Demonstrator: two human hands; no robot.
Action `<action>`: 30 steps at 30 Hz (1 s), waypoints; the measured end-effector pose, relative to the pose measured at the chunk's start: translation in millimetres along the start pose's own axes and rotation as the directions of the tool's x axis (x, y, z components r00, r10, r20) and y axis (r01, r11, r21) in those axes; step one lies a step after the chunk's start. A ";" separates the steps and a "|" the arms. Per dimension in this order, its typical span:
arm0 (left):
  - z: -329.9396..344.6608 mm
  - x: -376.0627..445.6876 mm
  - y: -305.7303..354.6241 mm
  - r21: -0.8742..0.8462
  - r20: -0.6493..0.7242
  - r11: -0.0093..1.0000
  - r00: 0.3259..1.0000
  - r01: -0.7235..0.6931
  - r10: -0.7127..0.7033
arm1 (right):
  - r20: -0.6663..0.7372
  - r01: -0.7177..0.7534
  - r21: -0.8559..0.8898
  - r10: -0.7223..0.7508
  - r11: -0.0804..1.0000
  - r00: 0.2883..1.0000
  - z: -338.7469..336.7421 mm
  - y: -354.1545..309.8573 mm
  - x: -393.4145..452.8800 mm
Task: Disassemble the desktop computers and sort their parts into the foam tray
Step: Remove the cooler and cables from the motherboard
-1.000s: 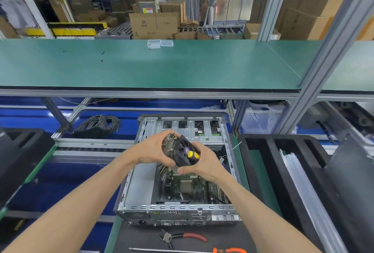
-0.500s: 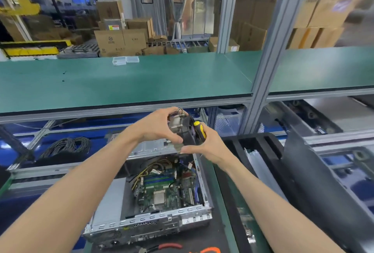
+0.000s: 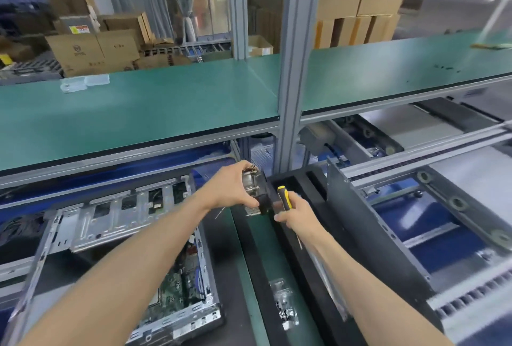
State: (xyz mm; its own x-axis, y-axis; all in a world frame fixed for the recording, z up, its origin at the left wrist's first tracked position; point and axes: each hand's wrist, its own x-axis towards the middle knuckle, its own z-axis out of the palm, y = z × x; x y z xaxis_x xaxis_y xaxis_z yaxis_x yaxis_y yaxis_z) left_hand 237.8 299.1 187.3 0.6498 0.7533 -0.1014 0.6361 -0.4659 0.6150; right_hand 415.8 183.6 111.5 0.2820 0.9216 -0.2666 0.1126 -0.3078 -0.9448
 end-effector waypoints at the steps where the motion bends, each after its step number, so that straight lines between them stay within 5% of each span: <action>1: 9.4 8.5 0.0 0.004 0.012 1.000 1.000 0.006 -0.006 | -0.024 -0.041 0.021 0.042 0.999 0.999 -6.4 7.6 3.6; 8: 71.6 60.0 -18.1 0.083 0.096 0.993 0.991 0.082 -0.089 | -0.164 -0.173 0.004 0.172 0.985 0.971 -27.5 47.8 20.0; 30: 186.0 117.8 -94.1 0.379 0.105 0.859 0.907 0.343 -0.409 | -0.158 -0.284 -0.006 0.280 0.959 0.947 -21.2 122.7 66.4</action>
State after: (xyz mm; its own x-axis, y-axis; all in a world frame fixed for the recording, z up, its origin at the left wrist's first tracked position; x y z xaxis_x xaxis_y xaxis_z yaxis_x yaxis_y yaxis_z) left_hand 331.9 345.4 -28.0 0.3730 0.8244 -0.4258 0.9274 -0.3176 0.1976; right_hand 468.6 202.0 -18.1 0.4487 0.7493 -0.4870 0.0334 -0.5586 -0.8287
